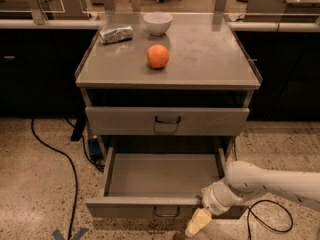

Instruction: Open middle drawer

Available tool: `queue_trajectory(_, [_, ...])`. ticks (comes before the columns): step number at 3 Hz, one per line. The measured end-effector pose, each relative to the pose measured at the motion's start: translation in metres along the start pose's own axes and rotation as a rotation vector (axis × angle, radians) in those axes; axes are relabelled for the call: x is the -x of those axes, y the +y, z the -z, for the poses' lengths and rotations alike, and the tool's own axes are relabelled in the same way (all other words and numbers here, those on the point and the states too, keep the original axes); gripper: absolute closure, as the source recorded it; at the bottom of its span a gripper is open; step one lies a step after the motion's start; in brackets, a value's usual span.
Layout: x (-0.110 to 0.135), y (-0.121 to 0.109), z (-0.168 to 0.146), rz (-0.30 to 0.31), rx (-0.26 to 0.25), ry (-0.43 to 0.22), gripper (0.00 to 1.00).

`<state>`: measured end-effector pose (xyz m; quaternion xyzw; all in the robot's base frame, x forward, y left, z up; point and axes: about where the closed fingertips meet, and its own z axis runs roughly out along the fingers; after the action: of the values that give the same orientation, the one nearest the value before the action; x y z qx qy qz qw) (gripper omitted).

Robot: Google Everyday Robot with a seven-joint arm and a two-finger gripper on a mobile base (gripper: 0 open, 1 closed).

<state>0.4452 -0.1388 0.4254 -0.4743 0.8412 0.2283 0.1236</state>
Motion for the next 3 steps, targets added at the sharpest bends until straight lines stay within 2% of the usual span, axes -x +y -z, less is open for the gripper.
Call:
queue_trajectory(1, [-0.018,0.025,0.027,-0.041,-0.031,0.026,0.0])
queue_trajectory(2, [-0.018,0.025,0.027,-0.04,-0.03,0.026,0.0])
queue_trajectory(3, [-0.015,0.026,0.008,-0.013,0.031,0.026,0.0])
